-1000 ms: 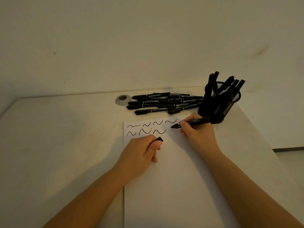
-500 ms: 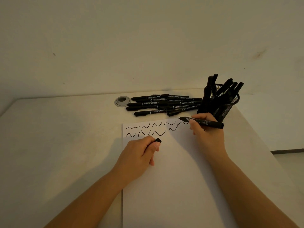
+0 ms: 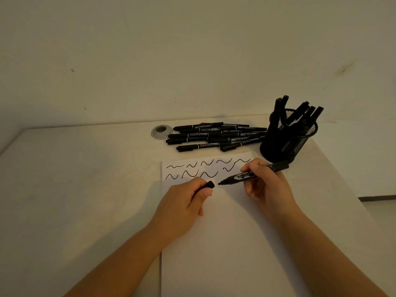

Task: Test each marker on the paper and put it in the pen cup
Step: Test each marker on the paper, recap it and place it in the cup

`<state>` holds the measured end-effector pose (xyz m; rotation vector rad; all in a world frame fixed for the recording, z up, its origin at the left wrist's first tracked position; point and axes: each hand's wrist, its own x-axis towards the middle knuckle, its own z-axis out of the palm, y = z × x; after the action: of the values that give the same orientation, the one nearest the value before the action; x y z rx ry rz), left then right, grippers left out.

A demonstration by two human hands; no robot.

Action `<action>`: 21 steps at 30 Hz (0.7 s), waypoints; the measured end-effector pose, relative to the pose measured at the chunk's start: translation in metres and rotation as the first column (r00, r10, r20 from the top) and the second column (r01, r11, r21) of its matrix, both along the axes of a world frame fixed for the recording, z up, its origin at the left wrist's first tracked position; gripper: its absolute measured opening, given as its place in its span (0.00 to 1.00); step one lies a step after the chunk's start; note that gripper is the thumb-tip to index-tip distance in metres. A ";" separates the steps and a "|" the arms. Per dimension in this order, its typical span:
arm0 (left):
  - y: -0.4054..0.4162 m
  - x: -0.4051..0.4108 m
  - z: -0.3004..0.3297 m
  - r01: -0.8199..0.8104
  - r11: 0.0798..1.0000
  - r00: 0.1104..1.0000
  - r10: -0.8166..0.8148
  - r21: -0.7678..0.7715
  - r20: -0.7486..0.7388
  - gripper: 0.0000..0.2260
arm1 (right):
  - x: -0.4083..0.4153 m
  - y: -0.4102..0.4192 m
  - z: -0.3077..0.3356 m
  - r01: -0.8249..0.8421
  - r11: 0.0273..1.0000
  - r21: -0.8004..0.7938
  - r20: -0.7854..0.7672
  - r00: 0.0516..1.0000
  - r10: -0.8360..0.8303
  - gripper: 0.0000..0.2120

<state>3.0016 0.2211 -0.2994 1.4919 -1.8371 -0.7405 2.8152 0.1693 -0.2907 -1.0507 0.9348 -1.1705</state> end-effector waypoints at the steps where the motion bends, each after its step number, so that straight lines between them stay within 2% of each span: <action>1: 0.000 0.000 0.000 0.001 1.000 1.000 -0.001 0.001 0.005 0.07 | 0.000 0.000 0.000 -0.016 1.000 -0.003 -0.007 1.000 0.016 0.12; 7: 0.000 0.001 0.000 0.046 0.999 0.997 -0.046 -0.003 0.054 0.08 | 0.002 0.004 0.002 -0.103 0.994 -0.040 -0.082 0.992 0.099 0.10; 11: 0.000 0.002 0.000 0.057 0.998 0.997 -0.057 -0.008 0.046 0.08 | 0.002 0.009 0.005 -0.161 0.986 -0.050 -0.158 0.976 0.151 0.16; 15: 0.000 0.002 -0.002 0.039 0.999 0.999 -0.039 -0.012 0.014 0.06 | 0.004 0.010 0.009 -0.179 0.981 -0.076 -0.158 0.973 0.165 0.08; 21: -0.002 0.003 -0.003 0.006 0.999 1.000 -0.006 -0.045 -0.006 0.10 | 0.005 0.011 0.012 -0.226 0.972 -0.069 -0.164 0.963 0.212 0.03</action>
<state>3.0044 0.2196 -0.3027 1.4549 -1.8423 -0.7015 2.8205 0.1805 -0.2791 -1.2970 0.8688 -0.9616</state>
